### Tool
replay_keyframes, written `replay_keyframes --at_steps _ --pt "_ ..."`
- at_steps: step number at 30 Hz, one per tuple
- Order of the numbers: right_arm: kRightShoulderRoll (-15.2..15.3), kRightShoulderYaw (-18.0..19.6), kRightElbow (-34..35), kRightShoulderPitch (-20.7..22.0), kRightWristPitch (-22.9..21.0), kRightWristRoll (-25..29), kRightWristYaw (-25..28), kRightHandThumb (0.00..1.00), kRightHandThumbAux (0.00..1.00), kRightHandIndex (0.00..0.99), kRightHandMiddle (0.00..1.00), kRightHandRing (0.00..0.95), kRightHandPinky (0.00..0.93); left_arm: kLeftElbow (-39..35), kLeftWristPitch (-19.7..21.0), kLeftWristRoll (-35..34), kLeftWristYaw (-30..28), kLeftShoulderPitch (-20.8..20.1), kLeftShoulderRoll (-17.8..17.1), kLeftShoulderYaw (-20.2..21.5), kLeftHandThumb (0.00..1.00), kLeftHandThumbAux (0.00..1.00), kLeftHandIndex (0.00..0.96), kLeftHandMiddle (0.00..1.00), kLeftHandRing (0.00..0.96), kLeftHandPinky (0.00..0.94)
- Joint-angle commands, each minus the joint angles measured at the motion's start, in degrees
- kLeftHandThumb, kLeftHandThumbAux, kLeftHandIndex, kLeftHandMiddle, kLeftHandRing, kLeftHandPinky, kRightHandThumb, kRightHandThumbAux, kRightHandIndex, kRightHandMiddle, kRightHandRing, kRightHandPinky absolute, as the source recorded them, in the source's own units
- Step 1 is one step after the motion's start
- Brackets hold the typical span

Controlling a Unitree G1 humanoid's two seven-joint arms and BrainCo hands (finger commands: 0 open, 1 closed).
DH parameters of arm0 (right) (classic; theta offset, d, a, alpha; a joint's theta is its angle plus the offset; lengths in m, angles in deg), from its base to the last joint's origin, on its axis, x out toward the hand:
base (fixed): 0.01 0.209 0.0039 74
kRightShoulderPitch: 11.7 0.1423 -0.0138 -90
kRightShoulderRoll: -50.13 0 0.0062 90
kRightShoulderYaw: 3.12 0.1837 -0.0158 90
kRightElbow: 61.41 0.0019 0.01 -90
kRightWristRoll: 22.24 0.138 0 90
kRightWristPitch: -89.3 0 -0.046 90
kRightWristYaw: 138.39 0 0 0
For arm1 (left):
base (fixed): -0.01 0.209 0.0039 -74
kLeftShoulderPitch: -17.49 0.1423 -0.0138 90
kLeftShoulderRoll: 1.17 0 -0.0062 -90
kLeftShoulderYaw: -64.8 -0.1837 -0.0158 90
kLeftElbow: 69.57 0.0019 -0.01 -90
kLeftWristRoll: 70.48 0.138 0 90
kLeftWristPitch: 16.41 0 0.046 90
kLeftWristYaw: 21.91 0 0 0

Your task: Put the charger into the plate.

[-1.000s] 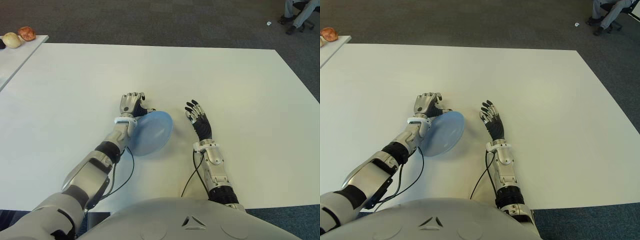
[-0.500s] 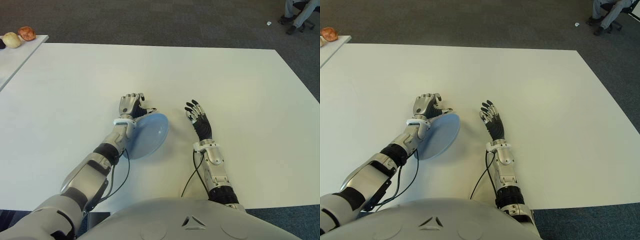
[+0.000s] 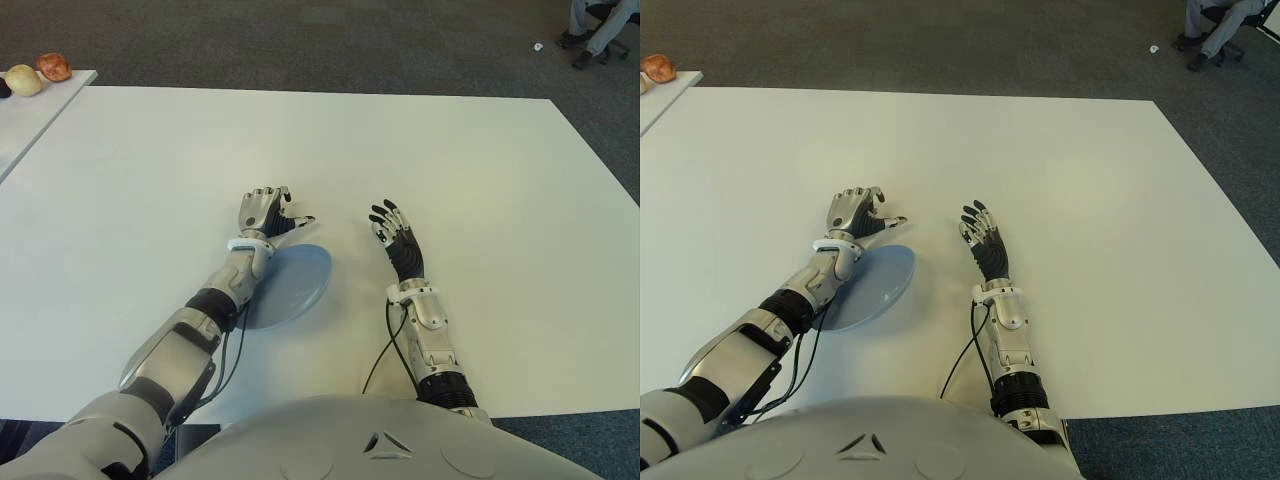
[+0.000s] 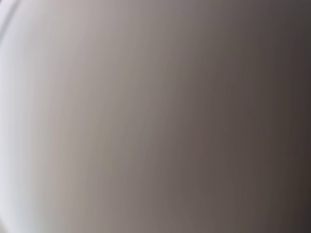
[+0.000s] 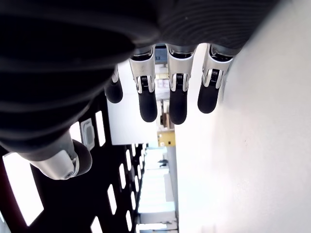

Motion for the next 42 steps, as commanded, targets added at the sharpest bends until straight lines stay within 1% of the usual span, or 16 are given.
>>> replay_keyframes --at_steps 1,4,9,15,22,42 --pt "-0.58 -0.26 -1.29 -1.66 -2.06 0.92 0.38 0.0 0.543 0.079 0.187 0.172 0.175 0.51 -0.15 0.11 0.02 2.33 -0.7 -0.27 0.75 0.698 0.442 0.867 0.866 0.853" --pt "-0.67 -0.27 -1.34 -1.67 -2.32 1.17 0.52 0.0 0.546 0.079 0.188 0.173 0.176 -0.52 -0.15 0.12 -0.14 2.52 -0.95 -0.12 0.75 0.698 0.442 0.867 0.866 0.85" --pt "-0.69 -0.2 -1.7 -1.55 -2.52 1.66 0.84 0.0 0.55 0.08 0.19 0.175 0.176 -5.8 1.54 0.17 -1.95 3.21 -1.52 0.37 0.75 0.698 0.442 0.87 0.867 0.842" --pt "-0.67 -0.16 -2.23 -1.36 -2.37 1.87 1.07 0.0 0.549 0.081 0.199 0.181 0.177 -12.66 4.7 0.58 -4.86 3.88 -1.96 0.78 0.75 0.698 0.442 0.874 0.868 0.838" --pt "-0.79 -0.34 -2.62 -1.19 -2.35 1.79 1.04 0.0 0.553 0.08 0.196 0.178 0.169 -18.26 7.76 0.71 -7.81 4.69 -2.28 1.3 0.75 0.698 0.442 0.874 0.866 0.833" --pt "-0.92 -0.59 -3.98 -0.71 -1.79 2.18 1.42 0.0 0.553 0.076 0.211 0.191 0.169 -28.86 11.54 1.58 -13.03 7.34 -3.04 2.62 0.751 0.698 0.442 0.871 0.865 0.827"
